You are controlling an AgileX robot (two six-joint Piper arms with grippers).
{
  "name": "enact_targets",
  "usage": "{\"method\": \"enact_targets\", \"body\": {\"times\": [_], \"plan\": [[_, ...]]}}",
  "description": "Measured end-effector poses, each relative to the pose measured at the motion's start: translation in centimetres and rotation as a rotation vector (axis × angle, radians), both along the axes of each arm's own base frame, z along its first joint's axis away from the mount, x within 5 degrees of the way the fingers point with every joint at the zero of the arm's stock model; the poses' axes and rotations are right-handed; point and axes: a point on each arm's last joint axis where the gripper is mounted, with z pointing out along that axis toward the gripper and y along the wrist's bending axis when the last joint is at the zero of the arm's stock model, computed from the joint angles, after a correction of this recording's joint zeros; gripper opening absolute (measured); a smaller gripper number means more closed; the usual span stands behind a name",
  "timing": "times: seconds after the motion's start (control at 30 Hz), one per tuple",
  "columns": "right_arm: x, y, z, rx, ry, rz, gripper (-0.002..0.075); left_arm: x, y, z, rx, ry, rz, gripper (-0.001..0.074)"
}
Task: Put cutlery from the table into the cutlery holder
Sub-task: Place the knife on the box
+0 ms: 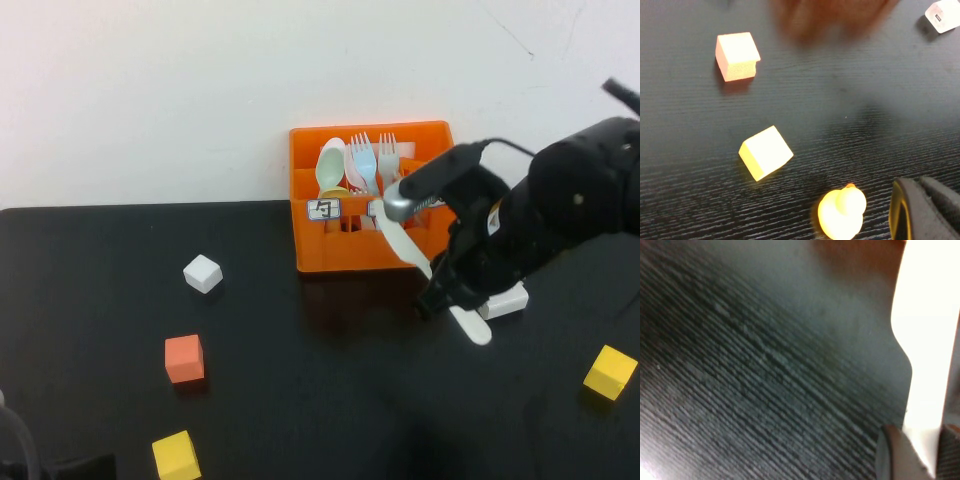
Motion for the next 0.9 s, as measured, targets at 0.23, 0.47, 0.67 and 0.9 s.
{"method": "enact_targets", "body": {"times": [0.23, 0.47, 0.67, 0.9], "plan": [[-0.3, 0.4, 2.4, 0.135, -0.074, -0.012, 0.0150, 0.0, 0.0, 0.0, -0.001, -0.001, 0.000, -0.0001], [0.3, 0.8, 4.3, 0.252, -0.224, -0.028, 0.0150, 0.0, 0.0, 0.0, 0.000, 0.001, 0.000, -0.0001], [1.9, 1.2, 6.2, 0.381, -0.466, -0.057, 0.0150, 0.0, 0.0, 0.0, 0.000, 0.001, 0.000, -0.0001], [4.7, -1.5, 6.9, 0.447, -0.635, -0.171, 0.0150, 0.0, 0.0, 0.0, 0.000, 0.001, 0.000, -0.0001]]}}
